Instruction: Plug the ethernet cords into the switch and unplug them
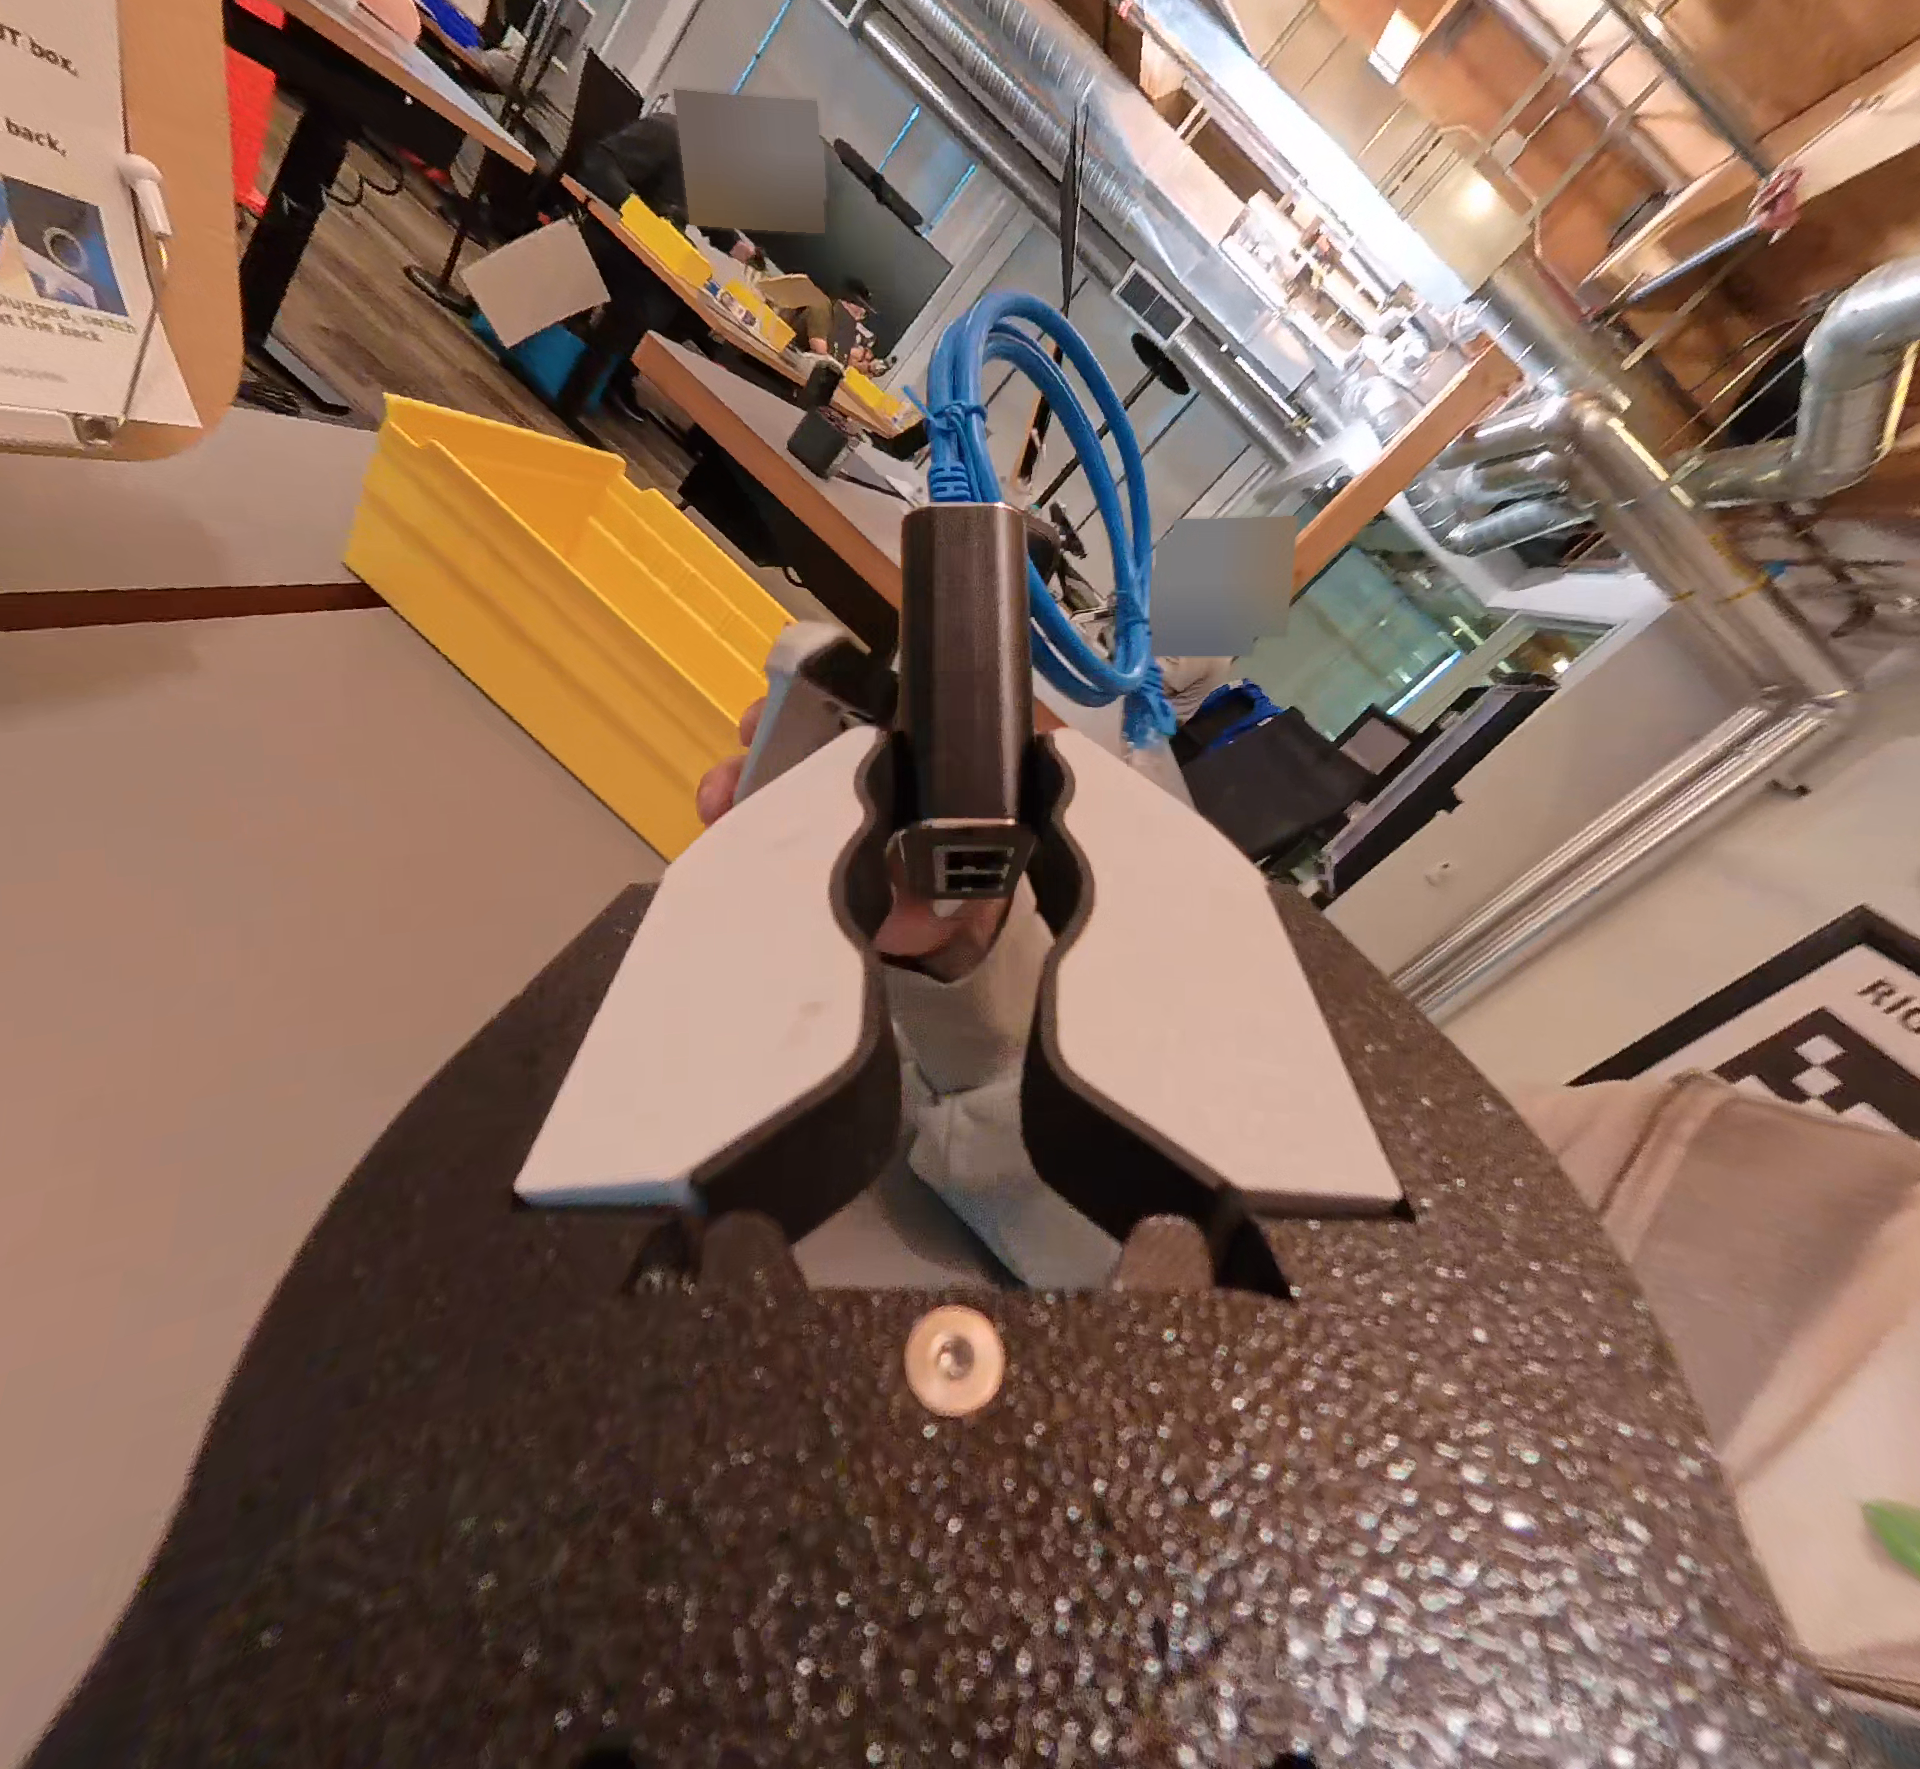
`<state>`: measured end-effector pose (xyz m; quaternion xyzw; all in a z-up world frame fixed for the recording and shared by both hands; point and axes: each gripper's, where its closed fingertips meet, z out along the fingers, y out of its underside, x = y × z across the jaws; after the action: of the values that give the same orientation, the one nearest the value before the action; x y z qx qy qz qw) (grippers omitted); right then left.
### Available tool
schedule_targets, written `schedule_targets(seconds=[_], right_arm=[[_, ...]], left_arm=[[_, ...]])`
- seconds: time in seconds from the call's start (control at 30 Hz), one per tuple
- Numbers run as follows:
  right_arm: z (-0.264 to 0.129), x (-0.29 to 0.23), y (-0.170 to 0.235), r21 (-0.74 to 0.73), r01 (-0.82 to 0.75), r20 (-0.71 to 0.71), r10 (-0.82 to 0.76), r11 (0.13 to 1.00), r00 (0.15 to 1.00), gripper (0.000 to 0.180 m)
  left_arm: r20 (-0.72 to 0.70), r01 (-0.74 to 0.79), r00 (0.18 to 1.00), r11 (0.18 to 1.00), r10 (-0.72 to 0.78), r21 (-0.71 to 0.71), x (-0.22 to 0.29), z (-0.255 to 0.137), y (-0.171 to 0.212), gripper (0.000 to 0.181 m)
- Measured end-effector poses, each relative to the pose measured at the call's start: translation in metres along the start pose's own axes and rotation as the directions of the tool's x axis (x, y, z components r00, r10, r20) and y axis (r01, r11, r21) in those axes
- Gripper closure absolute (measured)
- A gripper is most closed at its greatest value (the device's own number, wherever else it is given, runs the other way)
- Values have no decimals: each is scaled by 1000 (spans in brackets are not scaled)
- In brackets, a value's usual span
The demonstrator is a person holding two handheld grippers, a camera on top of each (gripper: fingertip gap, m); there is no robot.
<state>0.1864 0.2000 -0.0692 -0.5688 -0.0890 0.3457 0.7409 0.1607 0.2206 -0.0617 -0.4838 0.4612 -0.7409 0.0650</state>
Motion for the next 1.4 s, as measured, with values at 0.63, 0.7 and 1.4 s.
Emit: schedule_targets(seconds=[0.63, 0.7, 1.4], right_arm=[[-110, -44, -29, -500, 679, 89, -748, 538, 657, 114], [-94, -44, -8, -544, 703, 187, -750, 458, 634, 117], [-44, -30, 64, -539, 525, 258, -464, 658, 847, 156]], left_arm=[[-55, 168, 970, 819, -236, -549, -13, -2, 85, 157], [-41, 175, 969, 797, -243, -578, -16, 5, 90, 157], [-72, 186, 956, 780, -283, -597, -18, 3, 75, 157]])
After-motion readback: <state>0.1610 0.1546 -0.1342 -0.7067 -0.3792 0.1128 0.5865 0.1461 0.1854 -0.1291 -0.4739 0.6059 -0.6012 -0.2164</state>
